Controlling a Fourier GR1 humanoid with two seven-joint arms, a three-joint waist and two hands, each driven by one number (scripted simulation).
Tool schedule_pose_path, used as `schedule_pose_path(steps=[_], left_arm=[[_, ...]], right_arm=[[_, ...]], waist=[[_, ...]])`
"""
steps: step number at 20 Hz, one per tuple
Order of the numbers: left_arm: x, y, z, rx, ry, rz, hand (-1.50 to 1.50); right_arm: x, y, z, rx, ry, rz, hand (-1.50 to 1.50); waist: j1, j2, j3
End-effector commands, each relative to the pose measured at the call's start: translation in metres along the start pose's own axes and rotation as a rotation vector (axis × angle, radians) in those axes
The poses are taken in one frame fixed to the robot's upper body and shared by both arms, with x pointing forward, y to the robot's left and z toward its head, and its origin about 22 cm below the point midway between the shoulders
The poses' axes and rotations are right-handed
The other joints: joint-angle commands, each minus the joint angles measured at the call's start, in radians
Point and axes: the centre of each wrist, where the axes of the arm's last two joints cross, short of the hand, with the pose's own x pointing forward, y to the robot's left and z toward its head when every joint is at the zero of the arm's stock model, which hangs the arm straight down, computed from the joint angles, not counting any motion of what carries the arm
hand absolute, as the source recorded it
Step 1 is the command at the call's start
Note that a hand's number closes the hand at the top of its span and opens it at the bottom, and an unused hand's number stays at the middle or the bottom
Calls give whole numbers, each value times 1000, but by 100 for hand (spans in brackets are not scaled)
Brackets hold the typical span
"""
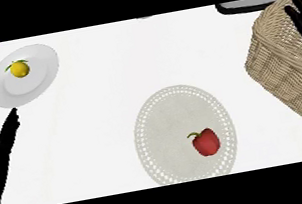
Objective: Pick the bell pepper from the placemat and place it in the basket
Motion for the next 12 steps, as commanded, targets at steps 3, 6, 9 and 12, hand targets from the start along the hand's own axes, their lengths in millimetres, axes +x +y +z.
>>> schedule_pose_path(steps=[3,6,9,12], left_arm=[[27,-4,-24,-25,-21,128,0],[51,-22,-36,-60,-65,235,0],[41,-37,-31,-115,3,277,0],[42,-35,-35,-100,45,328,0]], right_arm=[[14,67,-18,463,-174,-107,150],[35,111,-27,817,-295,-166,150],[64,135,-2,1209,-494,170,-150],[44,168,31,1321,-613,180,-150]], waist=[[39,15,-1],[102,33,1],[89,15,-5],[48,10,1]])
